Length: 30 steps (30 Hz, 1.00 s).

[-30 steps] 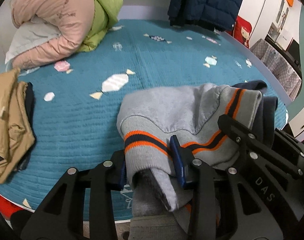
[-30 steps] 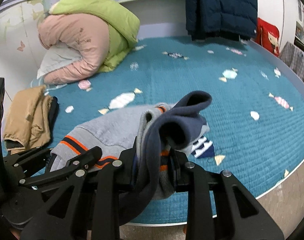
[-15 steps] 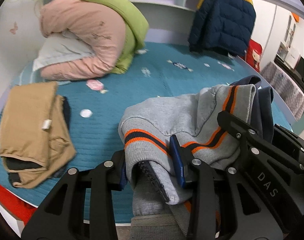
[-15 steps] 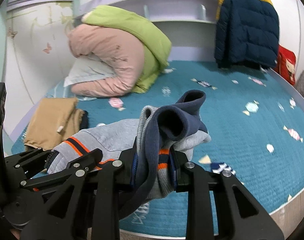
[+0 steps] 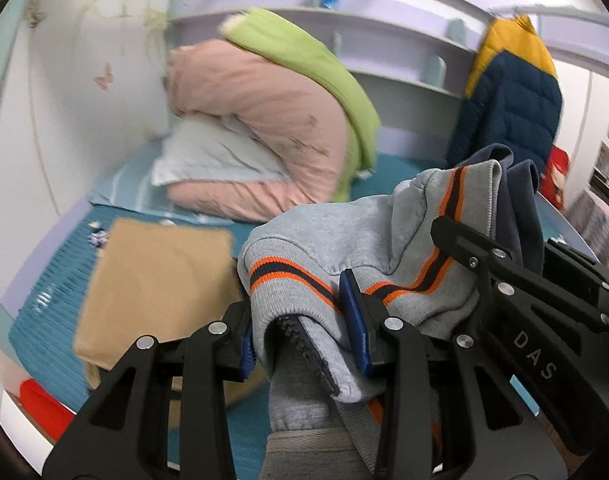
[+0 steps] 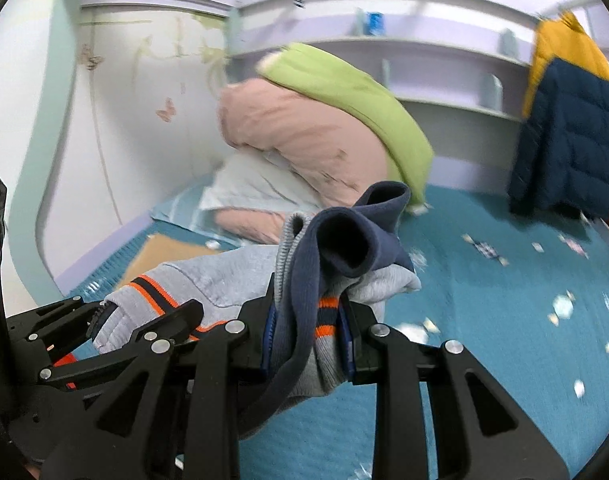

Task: Fold large clothes
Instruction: 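Lift the folded grey jacket off the quilt with both grippers, then lower the jacket onto the tan garment pile with both grippers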

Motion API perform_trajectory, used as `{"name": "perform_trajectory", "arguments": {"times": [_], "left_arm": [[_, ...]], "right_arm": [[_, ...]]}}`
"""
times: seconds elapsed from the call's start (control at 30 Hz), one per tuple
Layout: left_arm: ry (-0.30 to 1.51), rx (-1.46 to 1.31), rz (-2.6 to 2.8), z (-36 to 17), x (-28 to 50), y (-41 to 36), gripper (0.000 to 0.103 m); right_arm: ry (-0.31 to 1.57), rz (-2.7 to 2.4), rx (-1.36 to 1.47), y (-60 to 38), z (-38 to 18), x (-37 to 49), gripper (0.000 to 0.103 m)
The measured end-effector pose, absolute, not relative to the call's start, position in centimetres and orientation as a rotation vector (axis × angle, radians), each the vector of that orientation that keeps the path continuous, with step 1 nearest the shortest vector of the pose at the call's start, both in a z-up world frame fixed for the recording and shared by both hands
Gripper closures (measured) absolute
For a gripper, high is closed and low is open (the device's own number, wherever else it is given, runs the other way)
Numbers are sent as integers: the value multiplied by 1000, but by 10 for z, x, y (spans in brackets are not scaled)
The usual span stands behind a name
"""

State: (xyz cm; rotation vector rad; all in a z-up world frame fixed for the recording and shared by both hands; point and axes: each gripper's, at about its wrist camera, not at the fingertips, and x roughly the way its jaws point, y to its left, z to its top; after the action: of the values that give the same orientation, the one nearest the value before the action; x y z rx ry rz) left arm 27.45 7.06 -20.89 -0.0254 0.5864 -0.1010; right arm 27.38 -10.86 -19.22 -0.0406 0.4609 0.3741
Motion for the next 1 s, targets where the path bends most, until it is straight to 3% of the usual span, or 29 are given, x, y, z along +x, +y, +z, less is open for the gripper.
{"name": "perform_trajectory", "arguments": {"times": [0.37, 0.5, 0.7, 1.0], "left_arm": [[462, 27, 124, -180, 310, 197, 68], [473, 32, 163, -210, 313, 234, 68], [659, -10, 159, -313, 309, 262, 68], [613, -57, 194, -327, 287, 259, 68]], "right_arm": [[407, 567, 10, 20, -182, 337, 79], [502, 624, 52, 50, -225, 350, 79], [772, 598, 41, 59, -337, 350, 79], [866, 627, 134, 57, -351, 355, 79]]}}
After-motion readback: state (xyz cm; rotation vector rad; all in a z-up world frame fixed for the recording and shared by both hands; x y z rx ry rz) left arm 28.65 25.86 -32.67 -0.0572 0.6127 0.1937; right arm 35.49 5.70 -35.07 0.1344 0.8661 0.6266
